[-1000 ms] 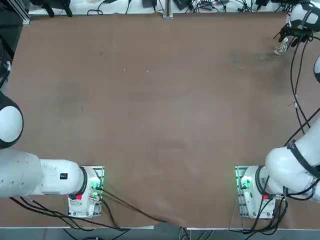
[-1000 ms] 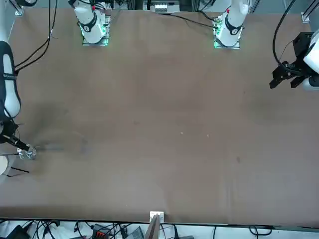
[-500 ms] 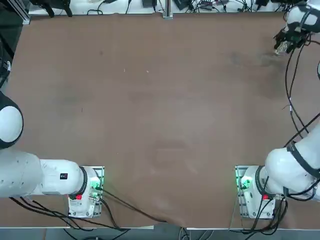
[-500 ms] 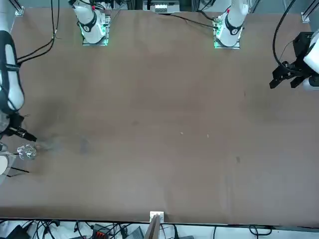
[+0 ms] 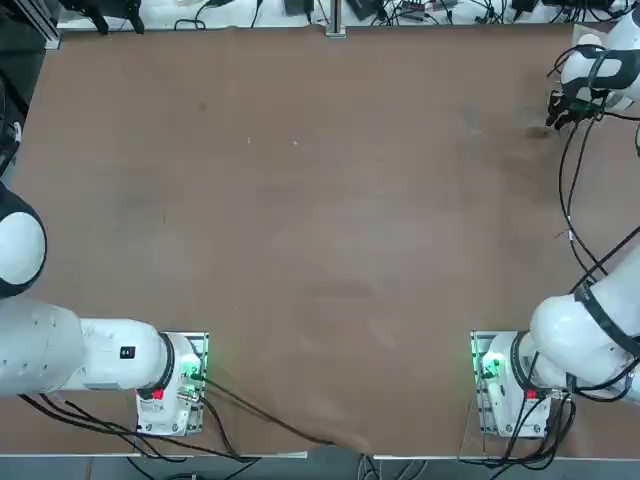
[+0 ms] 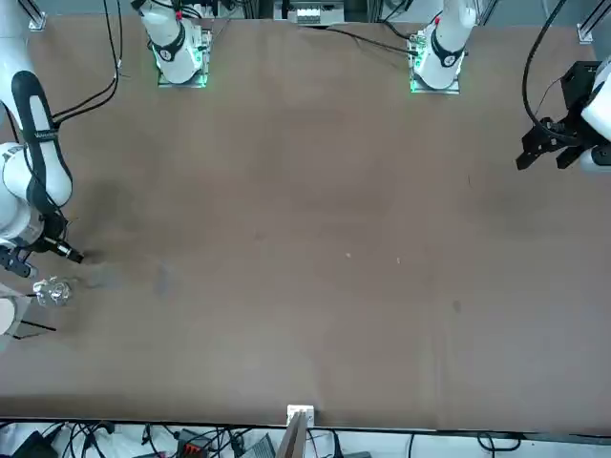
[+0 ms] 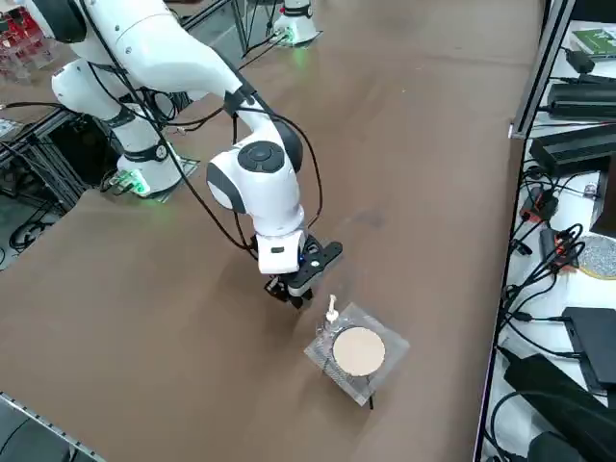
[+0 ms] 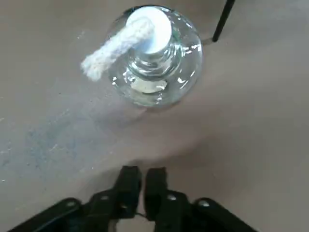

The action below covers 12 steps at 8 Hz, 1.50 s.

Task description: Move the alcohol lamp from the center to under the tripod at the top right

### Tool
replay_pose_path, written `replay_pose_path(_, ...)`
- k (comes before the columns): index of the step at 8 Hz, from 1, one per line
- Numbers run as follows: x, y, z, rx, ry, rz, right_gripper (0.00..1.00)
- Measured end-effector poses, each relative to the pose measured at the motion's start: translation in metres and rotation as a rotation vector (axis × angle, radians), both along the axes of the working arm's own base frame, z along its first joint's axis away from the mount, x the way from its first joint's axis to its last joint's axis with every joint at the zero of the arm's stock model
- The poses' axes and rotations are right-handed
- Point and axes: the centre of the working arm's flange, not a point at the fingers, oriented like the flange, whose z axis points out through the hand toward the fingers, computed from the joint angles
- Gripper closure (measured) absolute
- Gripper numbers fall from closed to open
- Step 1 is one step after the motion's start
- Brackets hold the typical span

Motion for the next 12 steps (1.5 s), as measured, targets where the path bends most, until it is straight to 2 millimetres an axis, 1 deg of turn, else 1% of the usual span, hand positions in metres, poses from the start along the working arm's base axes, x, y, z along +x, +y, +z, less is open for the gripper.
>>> replay_pose_path(2,0.002,-0.003,0.002,-0.009,-0.024,-0.005,0.98)
replay_pose_path(4,0.007,-0.01,0.004,-0.016,-0.042,-0.013,0.98)
replay_pose_path(6,0.017,-0.019,0.001,-0.022,-0.059,-0.024,0.98)
replay_pose_path(8,0.024,-0.029,-0.006,-0.015,-0.073,-0.047,0.98)
replay_pose_path(10,0.031,-0.033,-0.01,0.025,-0.1,-0.1,0.98)
replay_pose_path(12,0.038,-0.032,-0.009,0.049,-0.124,-0.145,0.98)
